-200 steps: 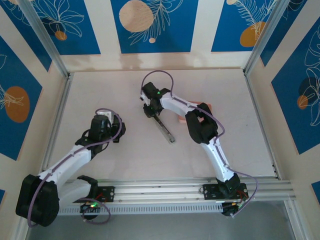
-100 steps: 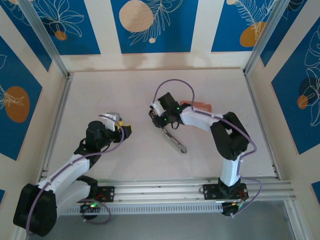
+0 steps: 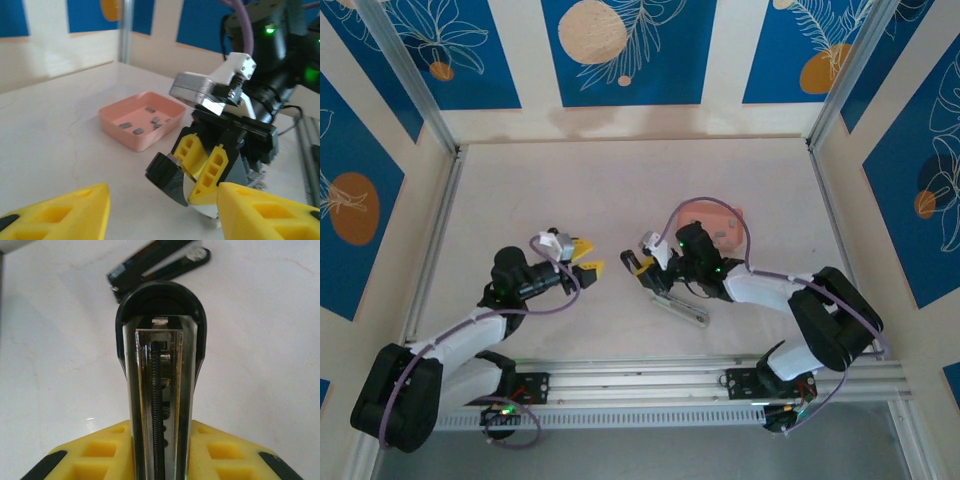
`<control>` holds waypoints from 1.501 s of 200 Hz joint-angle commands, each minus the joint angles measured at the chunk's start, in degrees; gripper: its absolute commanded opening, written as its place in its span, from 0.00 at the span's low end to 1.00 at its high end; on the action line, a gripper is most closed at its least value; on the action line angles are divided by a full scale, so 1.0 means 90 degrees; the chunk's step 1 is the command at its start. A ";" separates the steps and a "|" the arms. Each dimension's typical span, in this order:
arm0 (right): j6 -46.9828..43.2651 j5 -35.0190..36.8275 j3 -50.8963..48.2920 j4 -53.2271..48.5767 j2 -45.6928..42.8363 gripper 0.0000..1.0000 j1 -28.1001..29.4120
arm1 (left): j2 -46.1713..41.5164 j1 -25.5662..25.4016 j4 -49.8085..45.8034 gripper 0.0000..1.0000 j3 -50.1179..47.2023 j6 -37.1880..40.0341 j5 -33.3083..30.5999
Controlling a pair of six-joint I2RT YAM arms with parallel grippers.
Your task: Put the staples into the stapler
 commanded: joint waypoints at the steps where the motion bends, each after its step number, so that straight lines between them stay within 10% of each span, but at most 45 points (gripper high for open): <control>1: -0.0472 -0.0821 -0.0284 0.1177 -0.0406 0.26 0.0052 | 0.0013 -0.0245 0.0269 0.58 0.0114 0.0744 0.0934; 153: -0.1340 -0.1793 -0.0543 0.1664 -0.0651 0.23 0.0633 | 0.0092 -0.1251 -0.1244 0.50 0.0533 0.2096 0.1080; 225: -0.1280 -0.1799 -0.0484 0.1508 -0.0750 0.25 0.0644 | -0.0070 -0.1356 -0.1473 0.20 0.0608 0.2161 0.0939; 300: 0.2406 0.0128 -0.0358 -0.0517 -0.1747 0.54 0.0192 | -0.1430 -0.1380 -0.5087 0.20 0.1498 0.3595 -0.0182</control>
